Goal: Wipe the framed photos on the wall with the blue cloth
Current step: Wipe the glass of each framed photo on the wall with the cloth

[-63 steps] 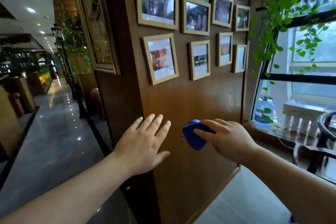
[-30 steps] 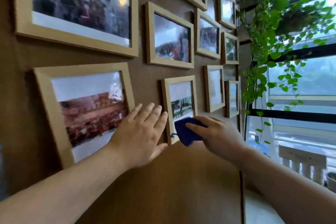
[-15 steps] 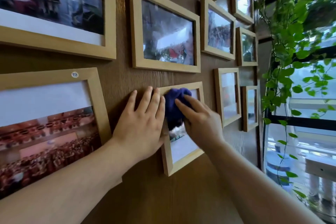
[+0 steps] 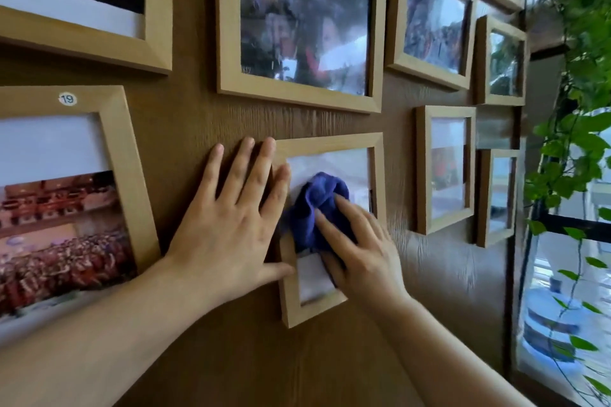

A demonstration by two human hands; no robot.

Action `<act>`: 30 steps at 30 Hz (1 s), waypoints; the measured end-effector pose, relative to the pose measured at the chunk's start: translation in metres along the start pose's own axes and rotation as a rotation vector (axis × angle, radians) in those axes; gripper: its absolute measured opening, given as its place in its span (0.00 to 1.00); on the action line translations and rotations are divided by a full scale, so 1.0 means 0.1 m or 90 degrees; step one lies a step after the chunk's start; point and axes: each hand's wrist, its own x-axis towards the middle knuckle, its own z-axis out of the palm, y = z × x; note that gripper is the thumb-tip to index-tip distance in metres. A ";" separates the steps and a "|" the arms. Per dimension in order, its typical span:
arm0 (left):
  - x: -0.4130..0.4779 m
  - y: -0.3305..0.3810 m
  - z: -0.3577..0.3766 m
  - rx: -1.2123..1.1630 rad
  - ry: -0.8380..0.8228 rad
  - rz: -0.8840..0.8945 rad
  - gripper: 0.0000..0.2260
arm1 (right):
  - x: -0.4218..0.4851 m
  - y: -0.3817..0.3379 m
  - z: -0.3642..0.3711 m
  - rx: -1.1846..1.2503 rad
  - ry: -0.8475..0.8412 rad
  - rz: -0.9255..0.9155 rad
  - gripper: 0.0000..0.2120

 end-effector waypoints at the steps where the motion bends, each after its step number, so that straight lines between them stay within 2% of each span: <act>1: 0.01 0.00 0.01 0.003 0.003 0.000 0.55 | 0.09 0.07 -0.03 0.000 0.015 -0.008 0.25; 6: 0.01 0.05 0.03 0.039 0.009 -0.023 0.55 | 0.51 0.35 -0.18 -0.011 0.071 0.042 0.20; 14: 0.00 0.09 -0.03 0.061 -0.009 -0.033 0.55 | -0.21 -0.07 -0.09 0.048 -0.040 -0.007 0.19; 18: 0.00 0.09 -0.06 0.059 -0.013 -0.030 0.55 | -0.22 0.07 -0.11 0.025 -0.054 -0.005 0.17; 24: 0.01 0.08 -0.06 0.066 -0.026 -0.043 0.54 | 0.21 0.41 -0.30 -0.019 -0.021 0.134 0.20; 30: 0.01 0.10 -0.06 0.064 -0.024 -0.038 0.55 | -0.17 0.06 -0.23 0.037 -0.072 0.146 0.21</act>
